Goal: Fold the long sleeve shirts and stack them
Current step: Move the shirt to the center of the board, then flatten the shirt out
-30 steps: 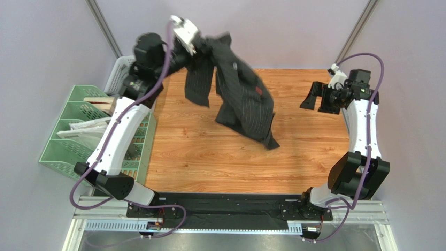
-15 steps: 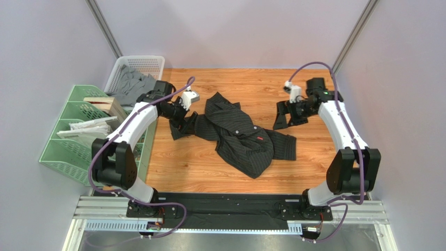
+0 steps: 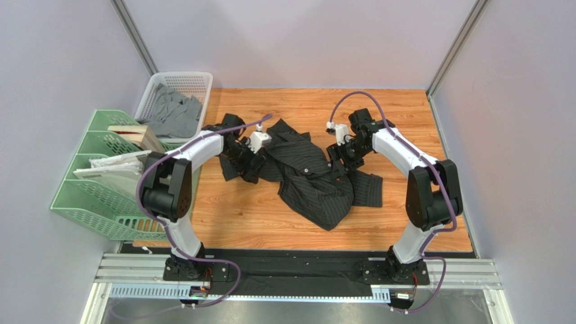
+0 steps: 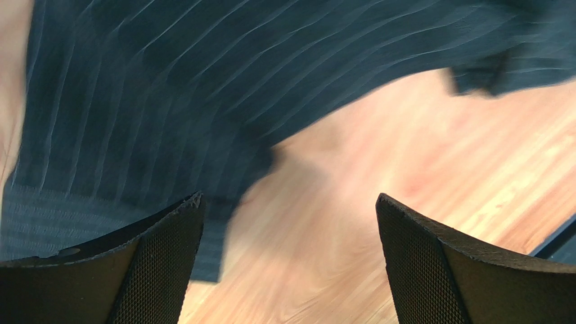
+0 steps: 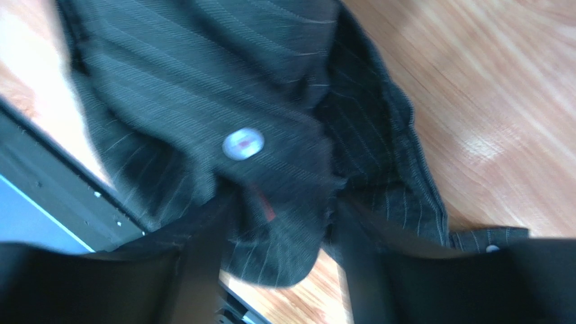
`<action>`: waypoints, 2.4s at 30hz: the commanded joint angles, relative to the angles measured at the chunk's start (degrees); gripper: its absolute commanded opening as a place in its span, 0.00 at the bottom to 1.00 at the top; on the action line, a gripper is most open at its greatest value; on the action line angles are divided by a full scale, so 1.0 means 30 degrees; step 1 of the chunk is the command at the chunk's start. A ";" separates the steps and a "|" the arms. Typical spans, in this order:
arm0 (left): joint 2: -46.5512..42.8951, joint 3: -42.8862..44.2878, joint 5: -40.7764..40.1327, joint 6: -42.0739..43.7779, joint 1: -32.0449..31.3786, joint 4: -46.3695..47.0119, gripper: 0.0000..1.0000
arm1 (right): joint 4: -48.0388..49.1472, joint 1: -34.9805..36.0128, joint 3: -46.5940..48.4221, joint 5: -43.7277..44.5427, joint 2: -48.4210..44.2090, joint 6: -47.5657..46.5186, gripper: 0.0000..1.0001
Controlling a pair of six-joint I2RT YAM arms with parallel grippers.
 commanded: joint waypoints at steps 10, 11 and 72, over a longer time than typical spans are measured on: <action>0.0058 -0.0093 -0.7137 0.1020 -0.3029 0.3659 0.99 | 0.1353 -0.1430 0.0881 0.2211 0.1422 0.1156 0.00; 0.0178 -0.0005 -0.7348 0.0962 -0.2823 0.3629 0.99 | 0.1441 -0.1518 0.0940 0.2360 0.1625 0.1272 0.00; 0.2319 2.4725 -1.2945 -1.0348 -0.6688 0.4945 0.00 | 1.0251 0.3370 -0.2046 0.2172 -0.8101 0.4613 0.81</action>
